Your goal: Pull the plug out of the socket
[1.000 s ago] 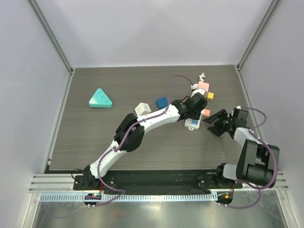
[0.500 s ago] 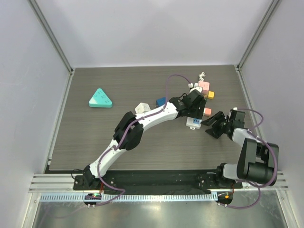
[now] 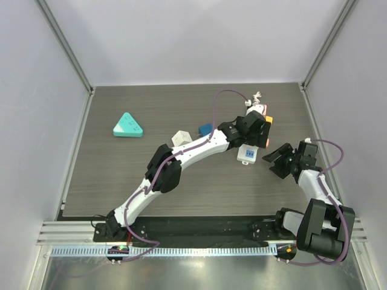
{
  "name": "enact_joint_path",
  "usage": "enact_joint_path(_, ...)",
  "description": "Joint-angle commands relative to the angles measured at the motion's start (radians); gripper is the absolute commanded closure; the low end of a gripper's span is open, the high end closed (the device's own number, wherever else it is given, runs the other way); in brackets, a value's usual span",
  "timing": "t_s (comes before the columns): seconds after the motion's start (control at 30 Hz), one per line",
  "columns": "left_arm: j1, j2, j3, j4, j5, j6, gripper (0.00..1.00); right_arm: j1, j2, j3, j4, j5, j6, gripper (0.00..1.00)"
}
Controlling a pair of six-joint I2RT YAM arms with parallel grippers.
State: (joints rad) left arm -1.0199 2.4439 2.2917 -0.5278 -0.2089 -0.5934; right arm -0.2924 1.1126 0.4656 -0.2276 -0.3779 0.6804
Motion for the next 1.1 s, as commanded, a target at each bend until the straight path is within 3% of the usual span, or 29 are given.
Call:
enact_joint_path(0.0,0.0,0.038,0.043,0.035,-0.029,0.014,0.15,-0.014,0.004,0.021,-0.018,0.011,-0.041,0.36)
enact_joint_path(0.4,-0.002,0.096,0.095,0.014,-0.018,-0.006,0.19,-0.014,0.042,0.053,-0.004,-0.035,-0.084,0.36)
enact_joint_path(0.67,0.001,0.101,0.098,0.029,-0.046,-0.011,0.37,-0.013,0.131,0.048,0.056,-0.133,-0.105,0.35)
enact_joint_path(0.8,0.003,0.099,0.1,0.04,-0.043,-0.011,0.37,-0.008,0.151,0.041,0.085,-0.157,-0.097,0.34)
enact_joint_path(0.87,0.003,0.099,0.101,0.041,-0.029,-0.011,0.45,-0.002,0.162,0.039,0.114,-0.182,-0.084,0.34)
enact_joint_path(0.9,0.004,0.099,0.1,0.038,-0.026,-0.014,0.56,-0.001,0.167,0.039,0.126,-0.188,-0.076,0.33)
enact_joint_path(1.07,0.02,0.077,0.089,0.034,0.025,-0.037,0.75,0.01,0.2,0.033,0.207,-0.208,-0.025,0.3)
